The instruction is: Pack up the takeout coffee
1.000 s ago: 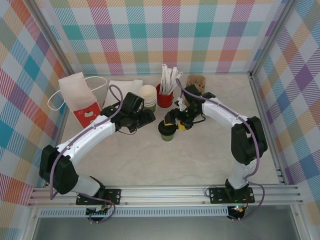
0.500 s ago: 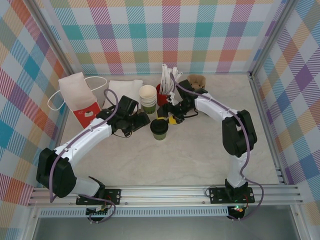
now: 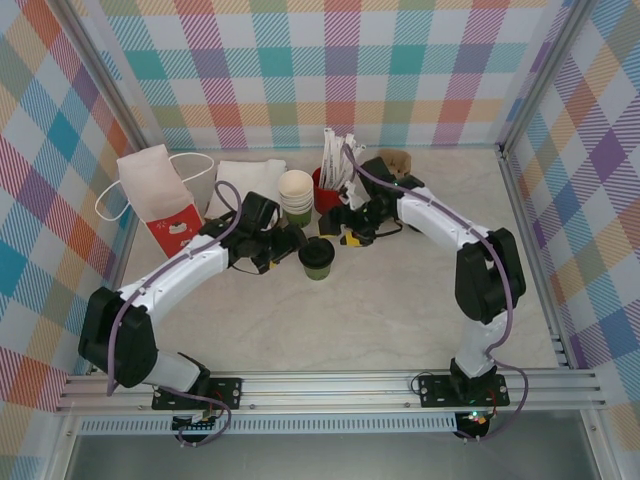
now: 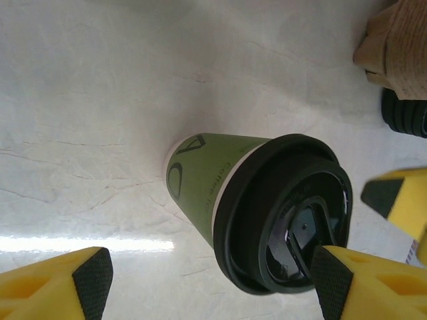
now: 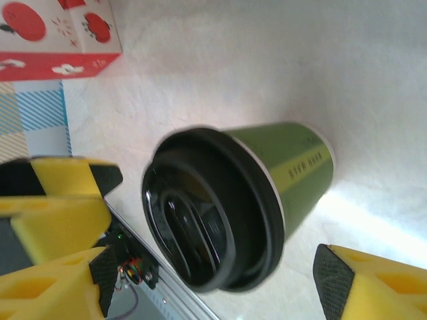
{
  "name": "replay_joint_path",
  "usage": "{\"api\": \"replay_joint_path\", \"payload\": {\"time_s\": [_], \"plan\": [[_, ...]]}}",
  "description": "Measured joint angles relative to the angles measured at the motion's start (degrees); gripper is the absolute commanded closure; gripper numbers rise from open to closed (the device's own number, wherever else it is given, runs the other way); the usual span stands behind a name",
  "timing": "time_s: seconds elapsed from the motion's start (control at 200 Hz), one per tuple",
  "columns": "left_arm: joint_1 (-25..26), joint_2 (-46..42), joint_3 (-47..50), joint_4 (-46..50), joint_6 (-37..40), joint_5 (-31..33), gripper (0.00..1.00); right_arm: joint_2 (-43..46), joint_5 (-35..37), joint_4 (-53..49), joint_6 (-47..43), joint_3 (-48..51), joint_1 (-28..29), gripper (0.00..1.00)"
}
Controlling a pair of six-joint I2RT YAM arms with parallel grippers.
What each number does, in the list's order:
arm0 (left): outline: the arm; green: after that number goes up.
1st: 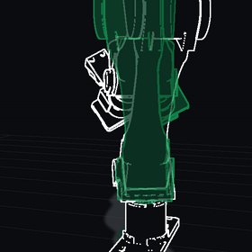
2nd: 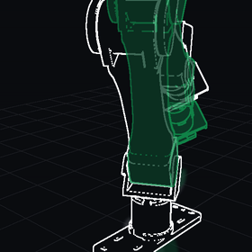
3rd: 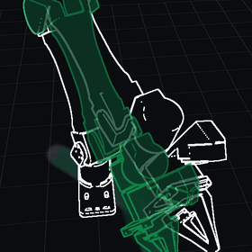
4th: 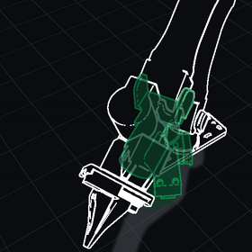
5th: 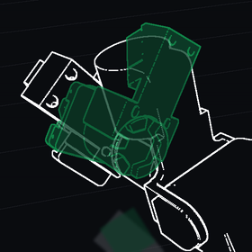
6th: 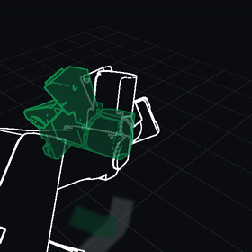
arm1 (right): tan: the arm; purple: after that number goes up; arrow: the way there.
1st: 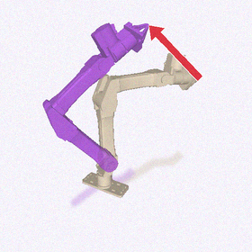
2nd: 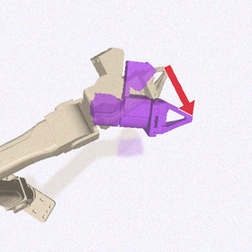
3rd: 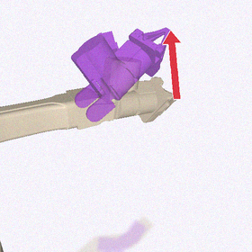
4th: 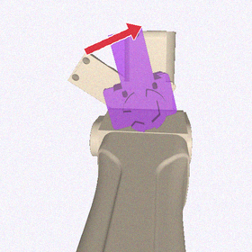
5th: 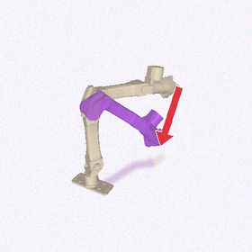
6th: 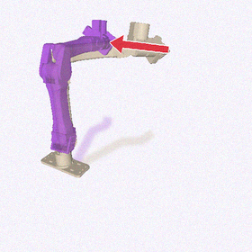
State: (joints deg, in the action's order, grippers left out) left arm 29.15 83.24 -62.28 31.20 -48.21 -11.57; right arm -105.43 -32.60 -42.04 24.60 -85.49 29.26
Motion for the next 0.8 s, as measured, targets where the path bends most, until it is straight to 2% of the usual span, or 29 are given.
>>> {"api": "replay_joint_path", "payload": {"time_s": [0.21, 0.8], "plan": [[0.00, 2.99, 0.00, -1.42, -0.02, -1.46, 0.25, 0.81, -1.20, -0.20, 0.20, 5.05, 0.31, 0.26], [0.00, 3.63, 0.79, -2.93, 0.02, -1.46, 0.29, 0.81, -1.86, -0.46, 0.15, 6.67, 0.83, 0.34]]}}
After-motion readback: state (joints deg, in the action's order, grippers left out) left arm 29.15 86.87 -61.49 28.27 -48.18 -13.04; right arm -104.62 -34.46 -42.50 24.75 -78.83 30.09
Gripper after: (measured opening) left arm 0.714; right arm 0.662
